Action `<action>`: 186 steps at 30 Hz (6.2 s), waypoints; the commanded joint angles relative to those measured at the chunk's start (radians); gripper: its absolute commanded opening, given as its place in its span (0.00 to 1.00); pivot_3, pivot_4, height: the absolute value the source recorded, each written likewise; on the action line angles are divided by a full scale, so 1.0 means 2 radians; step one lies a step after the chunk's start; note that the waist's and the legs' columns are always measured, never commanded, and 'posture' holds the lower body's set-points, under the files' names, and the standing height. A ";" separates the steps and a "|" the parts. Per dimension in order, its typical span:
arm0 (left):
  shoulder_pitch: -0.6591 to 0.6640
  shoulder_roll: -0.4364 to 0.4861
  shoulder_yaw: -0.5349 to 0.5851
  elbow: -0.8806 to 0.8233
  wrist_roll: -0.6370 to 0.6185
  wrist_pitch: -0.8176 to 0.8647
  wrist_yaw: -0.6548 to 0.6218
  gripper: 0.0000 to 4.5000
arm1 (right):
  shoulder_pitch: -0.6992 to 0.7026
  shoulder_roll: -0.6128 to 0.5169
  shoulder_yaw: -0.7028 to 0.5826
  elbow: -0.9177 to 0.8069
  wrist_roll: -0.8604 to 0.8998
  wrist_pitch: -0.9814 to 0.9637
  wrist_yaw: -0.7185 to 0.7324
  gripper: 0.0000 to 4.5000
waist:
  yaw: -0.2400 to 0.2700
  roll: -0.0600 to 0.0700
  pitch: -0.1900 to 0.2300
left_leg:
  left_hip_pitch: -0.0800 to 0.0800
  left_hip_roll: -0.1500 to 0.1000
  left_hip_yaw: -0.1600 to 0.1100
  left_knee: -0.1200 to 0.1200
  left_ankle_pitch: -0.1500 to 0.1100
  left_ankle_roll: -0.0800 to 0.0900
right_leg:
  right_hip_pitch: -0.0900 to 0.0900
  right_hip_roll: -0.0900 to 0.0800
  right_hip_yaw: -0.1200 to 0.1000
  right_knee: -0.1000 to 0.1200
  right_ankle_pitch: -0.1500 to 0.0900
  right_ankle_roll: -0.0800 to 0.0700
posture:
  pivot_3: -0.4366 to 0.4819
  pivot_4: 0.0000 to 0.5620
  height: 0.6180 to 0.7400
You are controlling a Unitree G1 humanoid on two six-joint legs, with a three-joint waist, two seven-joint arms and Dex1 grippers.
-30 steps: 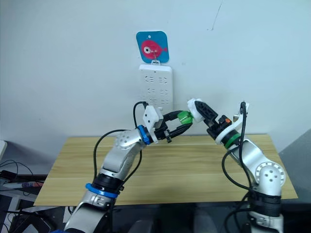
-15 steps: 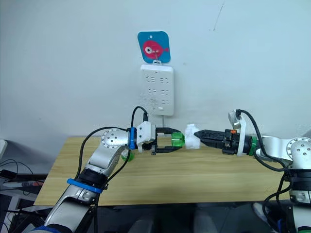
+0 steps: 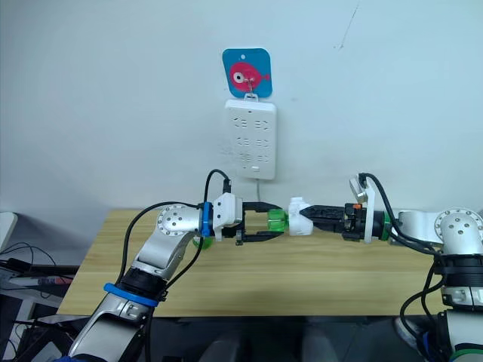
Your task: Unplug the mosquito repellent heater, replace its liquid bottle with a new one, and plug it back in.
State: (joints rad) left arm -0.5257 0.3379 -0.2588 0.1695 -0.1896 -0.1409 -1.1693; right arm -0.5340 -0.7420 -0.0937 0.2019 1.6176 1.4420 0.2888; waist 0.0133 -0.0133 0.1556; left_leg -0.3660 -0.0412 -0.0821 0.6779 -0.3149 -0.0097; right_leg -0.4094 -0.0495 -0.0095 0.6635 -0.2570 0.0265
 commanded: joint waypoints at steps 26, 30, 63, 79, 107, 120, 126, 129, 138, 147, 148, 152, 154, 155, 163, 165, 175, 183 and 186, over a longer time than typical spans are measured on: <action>-0.024 -0.014 0.003 -0.008 -0.023 0.026 -0.001 0.51 | -0.034 0.016 -0.043 0.001 -0.024 0.037 0.054 0.70 | -0.001 0.000 0.000 | 0.000 0.000 0.000 0.000 0.000 0.000 | 0.000 0.000 0.000 0.000 0.000 0.000 | 0.51 0.28 1.00; -0.034 0.006 0.032 -0.059 -0.183 0.350 0.001 0.51 | -0.039 0.011 -0.036 -0.030 -0.053 0.041 0.085 0.67 | -0.003 0.000 0.001 | 0.000 0.000 0.000 0.000 0.000 0.000 | 0.000 0.000 0.000 0.000 0.000 0.000 | 0.52 0.28 1.00; 0.008 0.037 0.047 -0.054 0.022 -0.127 0.025 0.99 | -0.049 0.013 -0.110 0.006 -0.092 0.058 0.110 0.67 | 0.008 0.000 0.002 | -0.001 -0.001 0.001 0.000 0.001 -0.003 | -0.001 -0.002 0.000 -0.003 0.001 -0.001 | 0.51 0.24 1.00; -0.070 0.002 0.010 0.133 0.202 -0.461 0.201 0.99 | -0.067 0.037 -0.112 -0.001 -0.064 0.086 0.082 0.67 | 0.006 0.000 0.002 | -0.001 -0.001 0.002 0.001 -0.001 0.002 | -0.001 -0.002 0.000 -0.002 0.003 0.001 | 0.51 0.27 1.00; -0.055 0.021 -0.072 0.054 0.004 -0.300 0.117 0.96 | -0.059 0.033 -0.104 -0.013 -0.045 0.086 0.075 0.67 | 0.004 0.000 0.002 | -0.001 0.000 0.002 0.001 -0.001 0.002 | -0.001 -0.002 0.000 -0.001 0.003 0.001 | 0.50 0.29 1.00; -0.073 0.018 -0.039 0.094 0.086 -0.367 0.141 0.96 | -0.059 0.028 -0.102 -0.013 -0.041 0.086 0.078 0.67 | 0.004 0.000 0.003 | -0.001 0.000 0.002 0.001 -0.001 0.002 | -0.001 -0.002 0.000 -0.001 0.003 0.001 | 0.50 0.29 1.00; -0.079 0.016 -0.033 0.118 0.107 -0.396 0.167 0.96 | -0.058 0.027 -0.101 -0.012 -0.040 0.086 0.076 0.67 | 0.004 0.000 0.003 | -0.001 0.000 0.002 0.001 -0.001 0.002 | -0.001 -0.002 0.000 -0.001 0.003 0.001 | 0.50 0.29 1.00; -0.078 0.020 -0.037 0.124 0.109 -0.410 0.167 0.96 | -0.058 0.028 -0.101 -0.012 -0.041 0.085 0.075 0.67 | 0.004 0.000 0.003 | -0.001 0.000 0.002 0.001 -0.001 0.002 | -0.001 -0.002 0.000 -0.001 0.003 0.001 | 0.50 0.29 1.00; -0.076 0.021 -0.045 0.128 0.091 -0.414 0.155 0.50 | -0.057 0.026 -0.098 -0.015 -0.041 0.086 0.080 0.67 | 0.004 0.000 0.003 | -0.001 0.000 0.002 0.001 -0.001 0.002 | -0.001 -0.002 0.000 -0.001 0.003 0.001 | 0.50 0.30 1.00; -0.041 0.051 -0.053 -0.072 -0.233 0.117 0.066 0.50 | -0.037 0.014 -0.078 -0.061 -0.051 0.086 0.109 0.67 | -0.001 0.000 0.005 | -0.001 0.000 0.001 0.001 -0.001 0.002 | -0.001 -0.002 -0.001 -0.001 0.003 0.001 | 0.50 0.31 1.00; -0.046 0.060 -0.045 -0.087 -0.277 0.203 0.073 0.50 | -0.035 0.011 -0.076 -0.066 -0.054 0.086 0.114 0.67 | -0.002 0.000 0.005 | -0.001 0.000 0.000 0.001 -0.001 0.002 | -0.001 -0.002 -0.001 -0.001 0.003 0.001 | 0.50 0.31 1.00; -0.101 0.085 0.019 -0.030 -0.532 0.580 0.113 0.50 | -0.032 0.006 -0.066 -0.084 -0.061 0.084 0.132 0.67 | -0.009 0.000 0.006 | -0.001 -0.001 0.000 0.001 -0.001 0.002 | 0.000 -0.001 -0.001 -0.001 0.002 0.002 | 0.50 0.31 1.00; -0.110 0.070 0.044 0.009 -0.551 0.629 0.133 0.50 | -0.033 0.010 -0.064 -0.087 -0.060 0.081 0.132 0.67 | -0.013 0.000 0.006 | -0.001 -0.001 -0.001 0.001 -0.001 0.002 | 0.000 0.000 -0.001 -0.001 0.001 0.003 | 0.51 0.31 1.00; -0.115 0.062 0.056 0.032 -0.561 0.654 0.146 0.50 | -0.033 0.011 -0.062 -0.088 -0.059 0.080 0.132 0.67 | -0.015 0.000 0.006 | 0.000 -0.001 0.000 0.001 -0.001 0.002 | 0.000 0.002 -0.001 -0.001 0.001 0.003 | 0.51 0.30 1.00; -0.096 0.033 0.098 0.031 -0.539 0.711 0.164 0.78 | -0.036 0.010 -0.067 -0.074 -0.041 0.074 0.119 0.67 | -0.020 -0.001 0.006 | 0.000 0.000 0.000 0.000 0.000 0.000 | 0.000 0.000 0.000 -0.001 0.001 0.003 | 0.50 0.29 1.00; -0.088 0.032 0.106 0.029 -0.522 0.709 0.165 0.92 | -0.032 0.008 -0.068 -0.075 -0.042 0.073 0.120 0.67 | -0.020 -0.001 0.006 | 0.000 0.000 0.000 0.000 0.000 0.000 | 0.000 -0.001 0.000 -0.001 0.001 0.003 | 0.50 0.29 1.00; -0.014 0.100 0.091 -0.084 -0.308 0.445 0.060 0.99 | -0.030 -0.008 -0.099 -0.013 -0.053 0.055 0.111 0.67 | -0.017 -0.001 0.006 | 0.000 -0.001 0.001 0.000 0.000 -0.001 | -0.001 -0.002 0.001 -0.001 0.001 0.003 | 0.51 0.27 1.00; 0.006 0.067 0.034 0.004 0.055 -0.252 0.092 0.99 | -0.048 0.002 -0.104 0.006 -0.068 0.056 0.102 0.67 | 0.006 0.000 0.006 | -0.001 -0.001 0.003 0.000 0.001 -0.001 | 0.000 -0.002 0.001 -0.006 0.003 0.000 | 0.53 0.25 1.00; -0.009 0.047 0.036 0.055 0.104 -0.362 0.134 0.99 | -0.058 0.008 -0.102 0.008 -0.065 0.060 0.099 0.67 | 0.008 0.000 0.006 | -0.003 0.000 0.003 0.000 0.000 -0.001 | -0.001 -0.002 0.001 -0.008 0.004 0.002 | 0.53 0.25 1.00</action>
State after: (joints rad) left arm -0.5186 0.4468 -0.1968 0.2506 -0.0366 -0.7244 -0.9589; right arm -0.6217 -0.7268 -0.2737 0.2235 1.4716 1.5586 0.4805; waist 0.0289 -0.0127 0.1671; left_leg -0.3729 -0.0421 -0.0766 0.6785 -0.3140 -0.0113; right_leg -0.4113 -0.0542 -0.0078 0.6475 -0.2472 0.0305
